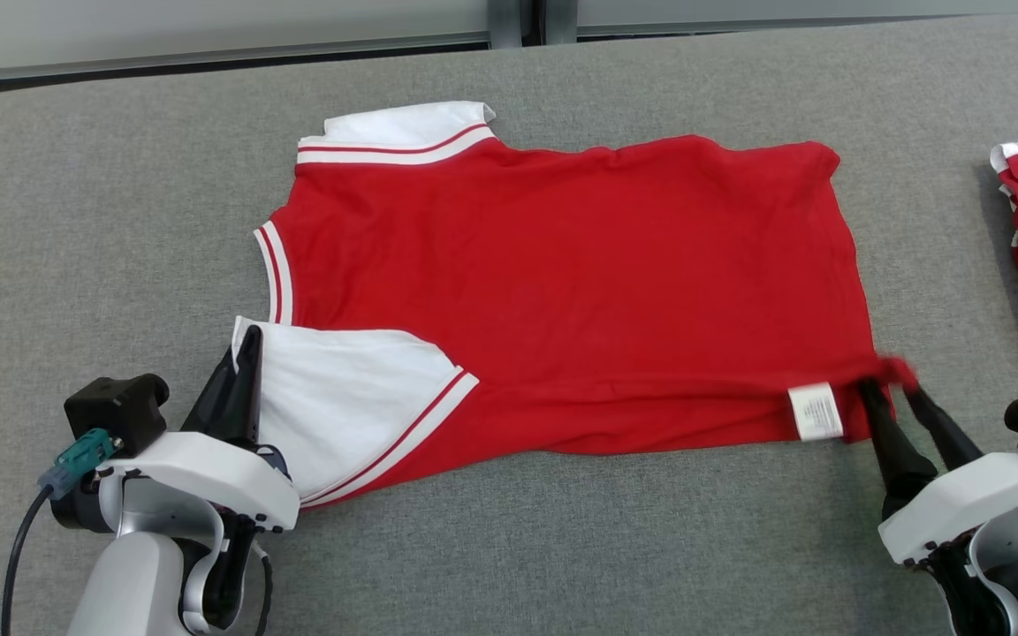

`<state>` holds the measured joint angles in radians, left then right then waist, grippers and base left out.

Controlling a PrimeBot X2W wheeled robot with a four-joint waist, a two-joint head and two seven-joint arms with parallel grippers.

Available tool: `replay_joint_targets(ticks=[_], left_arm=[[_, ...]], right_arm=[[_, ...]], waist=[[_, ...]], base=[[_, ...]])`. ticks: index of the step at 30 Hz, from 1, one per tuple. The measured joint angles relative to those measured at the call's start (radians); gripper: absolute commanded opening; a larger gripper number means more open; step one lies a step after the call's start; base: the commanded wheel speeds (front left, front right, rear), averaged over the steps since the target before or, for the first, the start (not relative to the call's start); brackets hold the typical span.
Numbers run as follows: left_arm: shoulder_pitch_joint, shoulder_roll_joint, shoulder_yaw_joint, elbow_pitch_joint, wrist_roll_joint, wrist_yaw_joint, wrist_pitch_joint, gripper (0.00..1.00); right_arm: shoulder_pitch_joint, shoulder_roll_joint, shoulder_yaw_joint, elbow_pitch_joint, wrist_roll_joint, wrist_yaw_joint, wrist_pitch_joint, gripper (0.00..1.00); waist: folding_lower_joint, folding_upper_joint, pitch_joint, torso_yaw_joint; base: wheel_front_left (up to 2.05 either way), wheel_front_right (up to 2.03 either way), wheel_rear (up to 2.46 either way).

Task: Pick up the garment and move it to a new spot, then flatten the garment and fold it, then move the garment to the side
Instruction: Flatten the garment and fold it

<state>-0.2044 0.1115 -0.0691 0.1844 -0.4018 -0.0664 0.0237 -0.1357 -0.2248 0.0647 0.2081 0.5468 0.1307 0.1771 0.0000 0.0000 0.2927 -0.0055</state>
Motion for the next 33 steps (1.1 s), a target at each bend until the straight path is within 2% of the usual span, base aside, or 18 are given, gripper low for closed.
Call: replay_joint_targets(ticks=[1,2,3,5,10,16,22,33], left_arm=[[-0.011,0.0,0.001,0.018,0.0,-0.001,-0.012,0.4],[-0.024,-0.001,0.002,0.047,0.001,-0.003,-0.035,0.76],[-0.029,-0.002,0.002,0.055,0.004,-0.003,-0.056,1.0],[-0.037,-0.005,0.002,0.066,0.008,-0.001,-0.101,1.0],[-0.036,-0.015,0.018,0.054,0.06,0.039,-0.256,1.0],[0.018,-0.035,0.042,-0.05,0.126,0.092,-0.284,1.0],[0.135,-0.047,0.053,-0.139,0.19,0.121,-0.285,1.0],[0.243,-0.055,0.037,-0.128,0.222,0.129,-0.286,1.0]], right_arm=[[-0.007,-0.004,0.007,0.005,0.0,0.0,-0.017,1.0],[-0.012,-0.012,0.017,0.007,0.007,0.0,-0.054,1.0],[-0.013,-0.016,0.016,0.007,0.007,0.0,-0.078,1.0],[-0.015,-0.022,0.021,0.002,0.008,0.0,-0.12,1.0],[-0.017,-0.038,0.039,-0.05,-0.023,0.0,-0.256,1.0],[0.002,-0.032,0.008,-0.112,-0.121,0.0,-0.365,1.0],[0.06,0.003,-0.012,-0.157,-0.185,0.0,-0.378,1.0],[0.141,0.041,-0.02,-0.183,-0.233,0.0,-0.343,1.0]], waist=[[0.0,0.0,0.005,-0.002],[0.0,0.0,0.013,-0.004],[0.0,0.0,0.016,-0.004],[0.0,0.0,0.02,-0.002],[0.0,0.0,0.021,0.0],[0.0001,0.0,0.01,-0.002],[0.0,0.0,-0.012,-0.015],[0.0,0.0,-0.07,-0.02]], base=[[0.0,0.0,0.0],[0.0,0.0,0.0],[0.0,0.0,0.0],[0.0,0.0,0.0],[0.0,0.0,0.0],[0.0,0.0,0.0],[0.0,0.0,0.0],[0.0,0.0,0.0]])
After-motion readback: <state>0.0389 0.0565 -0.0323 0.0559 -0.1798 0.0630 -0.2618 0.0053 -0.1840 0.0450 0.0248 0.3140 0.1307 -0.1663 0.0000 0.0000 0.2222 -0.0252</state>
